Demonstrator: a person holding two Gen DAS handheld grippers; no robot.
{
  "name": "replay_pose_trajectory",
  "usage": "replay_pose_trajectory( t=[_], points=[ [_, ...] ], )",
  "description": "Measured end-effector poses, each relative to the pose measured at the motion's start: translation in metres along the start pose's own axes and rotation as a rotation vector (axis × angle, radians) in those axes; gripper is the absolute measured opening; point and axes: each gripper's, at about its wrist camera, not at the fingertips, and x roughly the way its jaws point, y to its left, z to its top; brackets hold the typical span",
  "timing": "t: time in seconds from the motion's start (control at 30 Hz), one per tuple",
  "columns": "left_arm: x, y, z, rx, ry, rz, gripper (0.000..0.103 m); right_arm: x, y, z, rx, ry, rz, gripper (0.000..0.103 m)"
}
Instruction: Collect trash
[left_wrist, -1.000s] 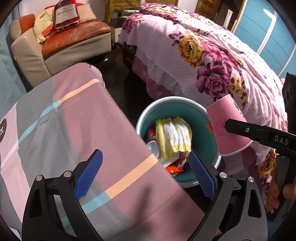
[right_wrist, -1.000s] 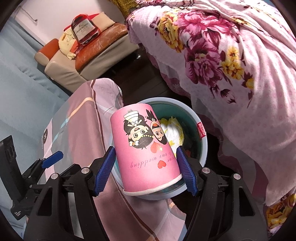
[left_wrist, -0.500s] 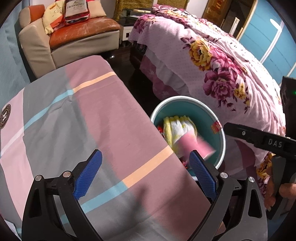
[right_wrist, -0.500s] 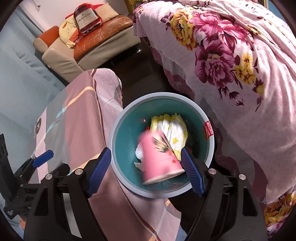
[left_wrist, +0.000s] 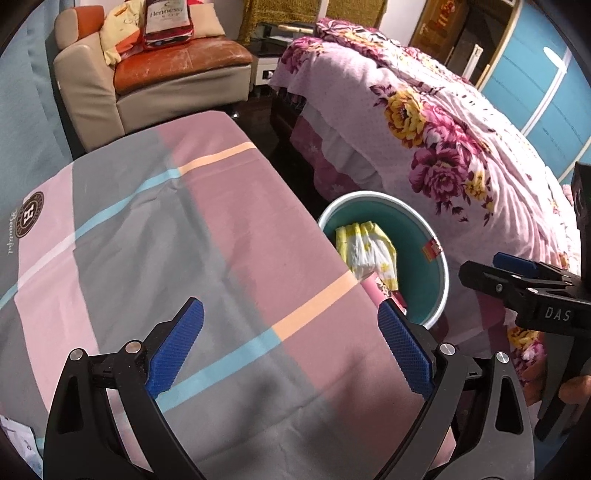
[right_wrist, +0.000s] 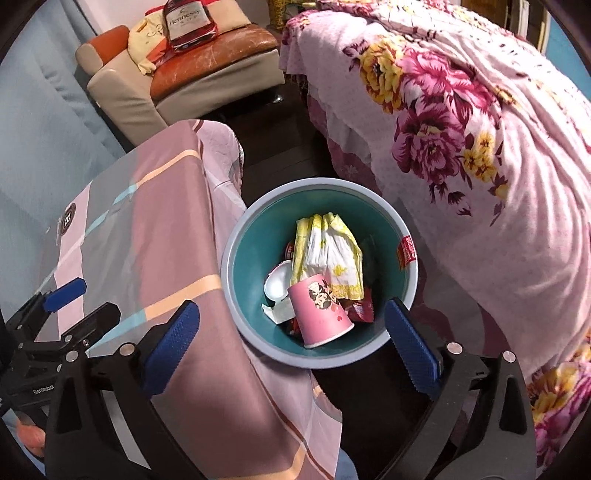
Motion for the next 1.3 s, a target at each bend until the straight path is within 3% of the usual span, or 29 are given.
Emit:
replay_pose_trajectory(
  t=[0.3,0.73,1.3],
  points=[
    [-0.027,0.015,-0.018,-0.035,-0.003,0.01,0.099,-0.032,0.019,-0.018,-0.029,-0.027,-0.073,0.096],
    [-0.06,0.021,-0.048,-0.059,-0.047,0.027,0.099,-0.072,0.037,-0.052,-0.062,-0.074,-0.079,0.096],
    [-0.073,0.02,-0.061,-0.056,-0.068,0.066,0.099,-0.084,0.046,-0.071,-0.081,-0.084,-0.063,0.096]
  ],
)
